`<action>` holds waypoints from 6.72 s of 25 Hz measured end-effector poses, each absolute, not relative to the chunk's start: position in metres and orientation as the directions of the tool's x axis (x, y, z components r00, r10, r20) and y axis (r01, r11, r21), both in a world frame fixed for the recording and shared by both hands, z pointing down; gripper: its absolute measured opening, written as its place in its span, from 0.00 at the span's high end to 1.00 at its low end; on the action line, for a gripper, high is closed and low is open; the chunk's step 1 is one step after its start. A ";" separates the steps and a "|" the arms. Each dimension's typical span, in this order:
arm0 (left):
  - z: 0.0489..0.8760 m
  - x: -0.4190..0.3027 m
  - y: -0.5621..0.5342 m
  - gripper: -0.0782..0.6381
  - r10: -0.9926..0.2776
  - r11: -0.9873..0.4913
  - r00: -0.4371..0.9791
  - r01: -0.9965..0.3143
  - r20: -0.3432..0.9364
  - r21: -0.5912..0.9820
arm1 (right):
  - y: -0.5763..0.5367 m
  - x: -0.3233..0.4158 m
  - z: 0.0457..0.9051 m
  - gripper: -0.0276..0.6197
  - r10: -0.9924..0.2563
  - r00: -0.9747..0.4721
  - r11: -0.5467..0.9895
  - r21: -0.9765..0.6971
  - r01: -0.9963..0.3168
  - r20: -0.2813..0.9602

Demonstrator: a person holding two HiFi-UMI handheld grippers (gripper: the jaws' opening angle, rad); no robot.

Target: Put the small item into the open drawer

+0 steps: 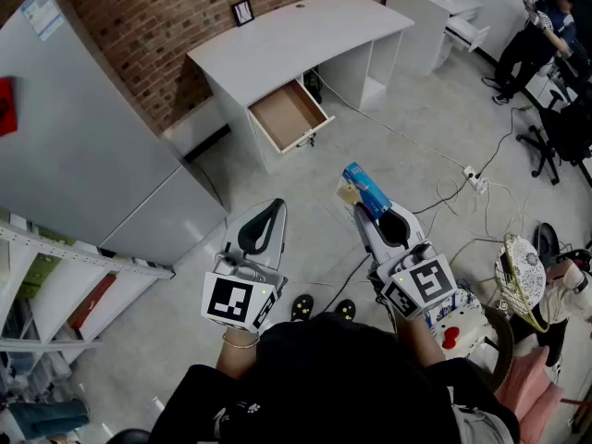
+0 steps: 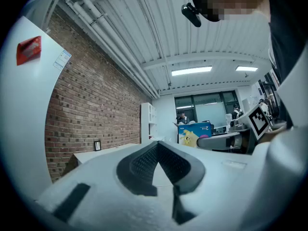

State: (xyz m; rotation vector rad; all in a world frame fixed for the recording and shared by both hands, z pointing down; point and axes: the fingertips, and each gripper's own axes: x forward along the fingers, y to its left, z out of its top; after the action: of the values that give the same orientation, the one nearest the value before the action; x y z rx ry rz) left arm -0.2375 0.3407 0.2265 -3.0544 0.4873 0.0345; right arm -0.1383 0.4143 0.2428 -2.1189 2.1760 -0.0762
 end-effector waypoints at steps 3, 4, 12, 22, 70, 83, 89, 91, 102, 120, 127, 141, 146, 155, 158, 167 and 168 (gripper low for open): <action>0.230 -0.234 0.337 0.89 -0.314 -0.948 0.949 -0.315 -0.026 -0.041 | 0.411 -0.137 0.241 0.83 -0.997 -0.036 0.044 -0.126 -0.991 -0.065; 0.231 -0.233 0.336 0.89 -0.315 -0.948 0.949 -0.316 -0.024 -0.041 | 0.410 -0.136 0.240 0.83 -0.997 -0.036 0.045 -0.125 -0.991 -0.071; 0.234 -0.217 0.336 0.89 -0.326 -0.945 0.945 -0.326 -0.014 -0.039 | 0.413 -0.114 0.243 0.83 -0.998 -0.028 0.033 -0.099 -0.995 -0.059; 0.236 -0.189 0.355 0.89 -0.344 -0.938 0.939 -0.344 -0.011 -0.043 | 0.434 -0.088 0.238 0.83 -0.994 -0.051 0.062 -0.112 -0.992 -0.098; 0.256 -0.085 0.275 0.89 -0.399 -0.916 0.917 -0.399 -0.019 -0.039 | 0.362 0.028 0.261 0.83 -0.992 -0.102 0.111 -0.126 -0.986 -0.076; 0.272 -0.084 0.198 0.89 -0.445 -0.896 0.896 -0.445 0.000 0.013 | 0.275 0.032 0.272 0.83 -0.984 -0.172 0.176 -0.123 -0.977 -0.040; 0.271 -0.081 0.156 0.89 -0.465 -0.885 0.885 -0.465 0.007 0.010 | 0.230 0.037 0.268 0.83 -0.980 -0.195 0.198 -0.124 -0.972 -0.037; 0.271 -0.081 0.140 0.89 -0.467 -0.884 0.884 -0.467 0.002 0.017 | 0.215 0.039 0.268 0.83 -0.982 -0.187 0.189 -0.113 -0.976 -0.025; 0.261 -0.071 0.069 0.89 -0.444 -0.896 0.896 -0.444 -0.024 0.028 | 0.148 0.045 0.263 0.83 -0.987 -0.158 0.156 -0.074 -0.985 0.017; 0.256 -0.093 0.027 0.89 -0.485 -0.874 0.873 -0.484 -0.049 0.037 | 0.102 0.035 0.255 0.83 -0.982 -0.191 0.190 -0.072 -0.979 0.012; 0.256 -0.099 0.009 0.89 -0.545 -0.839 0.838 -0.544 -0.029 0.021 | 0.077 0.043 0.255 0.83 -0.970 -0.243 0.241 -0.087 -0.967 0.006; 0.259 -0.079 -0.023 0.90 -0.683 -0.730 0.730 -0.683 -0.016 0.014 | 0.019 0.069 0.250 0.83 -0.903 -0.428 0.428 -0.113 -0.897 -0.029; 0.260 -0.063 -0.031 0.90 -0.721 -0.693 0.693 -0.721 -0.009 0.008 | 0.003 0.091 0.259 0.83 -0.887 -0.462 0.459 -0.103 -0.882 0.005; 0.263 -0.033 -0.046 0.90 -0.771 -0.637 0.637 -0.771 -0.001 -0.003 | -0.025 0.119 0.265 0.83 -0.844 -0.536 0.532 -0.113 -0.839 0.012; 0.267 -0.029 -0.052 0.90 -0.794 -0.608 0.608 -0.794 0.002 -0.002 | -0.035 0.124 0.269 0.83 -0.824 -0.567 0.561 -0.118 -0.819 0.015; 0.275 -0.009 -0.077 0.90 -0.850 -0.526 0.526 -0.850 0.025 -0.023 | -0.072 0.142 0.276 0.83 -0.759 -0.650 0.643 -0.122 -0.756 0.026; 0.275 -0.008 -0.079 0.90 -0.856 -0.517 0.517 -0.855 0.027 -0.032 | -0.077 0.144 0.277 0.83 -0.752 -0.659 0.651 -0.123 -0.749 0.027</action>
State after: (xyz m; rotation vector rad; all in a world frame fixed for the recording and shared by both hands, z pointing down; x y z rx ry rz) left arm -0.0080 -0.0793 0.2755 -2.7233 1.5361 -0.0613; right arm 0.1437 -0.0771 0.2772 -1.2868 2.8308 -0.1930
